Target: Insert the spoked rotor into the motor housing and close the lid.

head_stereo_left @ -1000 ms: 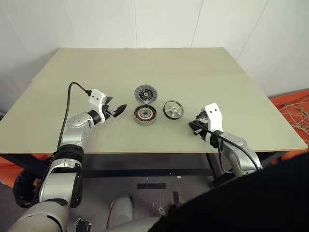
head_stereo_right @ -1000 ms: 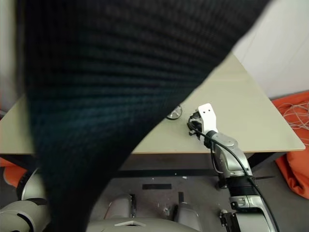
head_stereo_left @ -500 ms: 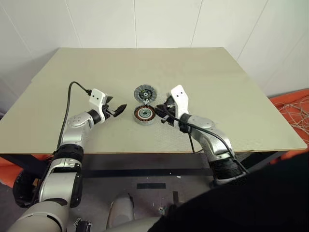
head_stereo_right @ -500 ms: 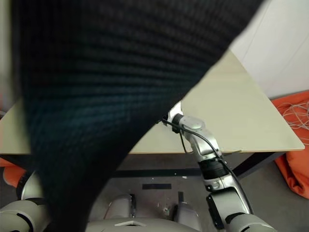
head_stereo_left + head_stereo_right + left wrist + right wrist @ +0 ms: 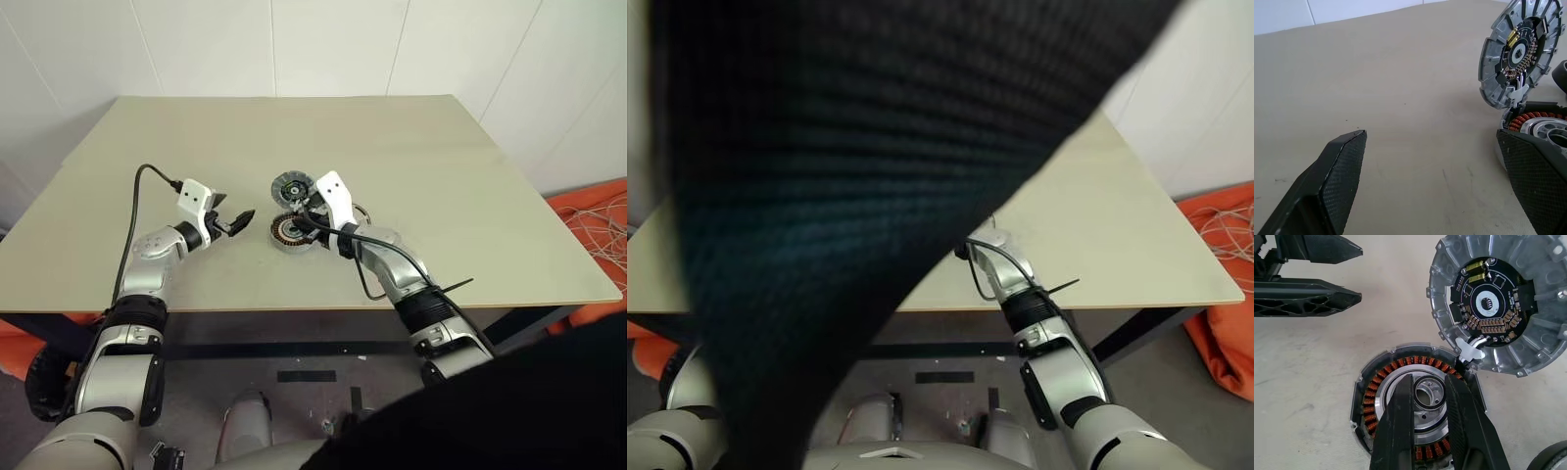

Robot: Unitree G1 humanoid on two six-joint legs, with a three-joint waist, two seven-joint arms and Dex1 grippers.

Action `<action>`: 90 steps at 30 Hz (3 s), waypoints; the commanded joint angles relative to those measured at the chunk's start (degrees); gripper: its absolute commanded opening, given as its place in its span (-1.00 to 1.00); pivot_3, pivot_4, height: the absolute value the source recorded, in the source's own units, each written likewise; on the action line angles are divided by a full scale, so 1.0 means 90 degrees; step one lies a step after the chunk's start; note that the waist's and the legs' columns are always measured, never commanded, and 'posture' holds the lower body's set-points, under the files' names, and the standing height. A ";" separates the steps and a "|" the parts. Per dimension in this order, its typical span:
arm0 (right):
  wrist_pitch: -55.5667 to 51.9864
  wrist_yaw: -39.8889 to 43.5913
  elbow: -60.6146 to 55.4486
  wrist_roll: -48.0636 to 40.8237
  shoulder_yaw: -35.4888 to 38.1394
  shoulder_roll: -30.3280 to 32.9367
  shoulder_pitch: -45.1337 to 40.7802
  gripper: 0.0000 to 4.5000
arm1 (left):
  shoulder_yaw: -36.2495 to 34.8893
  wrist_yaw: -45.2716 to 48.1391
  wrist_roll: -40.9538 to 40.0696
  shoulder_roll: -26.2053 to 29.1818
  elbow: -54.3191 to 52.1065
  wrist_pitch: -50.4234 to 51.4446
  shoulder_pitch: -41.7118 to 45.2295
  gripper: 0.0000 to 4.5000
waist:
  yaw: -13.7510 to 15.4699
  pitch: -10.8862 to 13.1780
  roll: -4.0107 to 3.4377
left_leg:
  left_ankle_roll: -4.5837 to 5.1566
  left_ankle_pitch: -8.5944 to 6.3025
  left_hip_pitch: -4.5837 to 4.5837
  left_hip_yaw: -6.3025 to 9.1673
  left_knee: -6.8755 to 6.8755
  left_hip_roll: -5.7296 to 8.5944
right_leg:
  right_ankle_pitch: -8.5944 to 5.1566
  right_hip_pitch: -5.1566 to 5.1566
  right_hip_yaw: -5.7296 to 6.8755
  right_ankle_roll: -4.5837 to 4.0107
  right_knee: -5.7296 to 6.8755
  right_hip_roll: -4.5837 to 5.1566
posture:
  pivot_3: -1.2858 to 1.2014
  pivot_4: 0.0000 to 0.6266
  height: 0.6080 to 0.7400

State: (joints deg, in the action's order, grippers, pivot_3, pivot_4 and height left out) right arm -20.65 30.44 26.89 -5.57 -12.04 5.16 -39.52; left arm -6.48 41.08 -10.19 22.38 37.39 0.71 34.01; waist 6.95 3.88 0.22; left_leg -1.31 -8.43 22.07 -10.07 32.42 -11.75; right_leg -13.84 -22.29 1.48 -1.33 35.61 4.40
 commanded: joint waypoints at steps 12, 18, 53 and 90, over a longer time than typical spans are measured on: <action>0.0326 -0.0054 0.0225 0.0220 0.0000 -0.0333 -0.0129 -0.74 | -0.0092 -0.0057 -0.0100 0.0118 -0.0496 0.0128 -0.0054 1.00 | -0.0003 0.0000 0.0000 | 0.0001 -0.0001 -0.0001 0.0000 -0.0001 -0.0001 | 0.0000 -0.0002 0.0000 0.0000 0.0003 0.0000 | 0.03 -1.00 1.00; 0.0419 -0.0051 0.0432 0.0305 0.0024 -0.0417 -0.0166 -0.74 | -0.0104 -0.0075 -0.0102 0.0137 -0.0580 0.0173 -0.0102 1.00 | -0.0002 0.0000 0.0000 | -0.0003 0.0002 0.0000 0.0000 -0.0001 -0.0001 | 0.0000 -0.0002 0.0000 0.0000 0.0003 0.0000 | 0.03 -1.00 1.00; 0.0656 -0.0101 0.0716 0.0450 0.0154 -0.0359 -0.0087 -0.74 | -0.0065 -0.0088 -0.0079 0.0117 -0.0586 0.0188 -0.0067 1.00 | -0.0008 0.0000 0.0000 | 0.0007 -0.0004 -0.0002 0.0000 -0.0001 -0.0002 | 0.0000 -0.0002 0.0000 0.0000 0.0008 -0.0001 | 0.03 -1.00 1.00; 0.0594 -0.0013 0.0744 0.0506 0.0102 -0.0475 -0.0136 -0.74 | -0.0095 -0.0155 -0.0075 0.0135 -0.0615 0.0145 -0.0172 1.00 | -0.0021 0.0000 0.0000 | 0.0007 -0.0004 -0.0004 0.0000 -0.0002 -0.0002 | 0.0000 -0.0002 -0.0001 -0.0001 0.0008 -0.0001 | 0.03 -1.00 1.00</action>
State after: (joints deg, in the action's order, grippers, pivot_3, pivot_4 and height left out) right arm -15.03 29.96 34.95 -1.03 -10.96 1.18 -40.17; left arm -6.78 39.81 -10.23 23.23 33.38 2.93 31.94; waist 6.77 3.88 0.22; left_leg -1.24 -8.47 22.03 -10.07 32.40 -11.76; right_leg -13.84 -22.31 1.47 -1.34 35.68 4.39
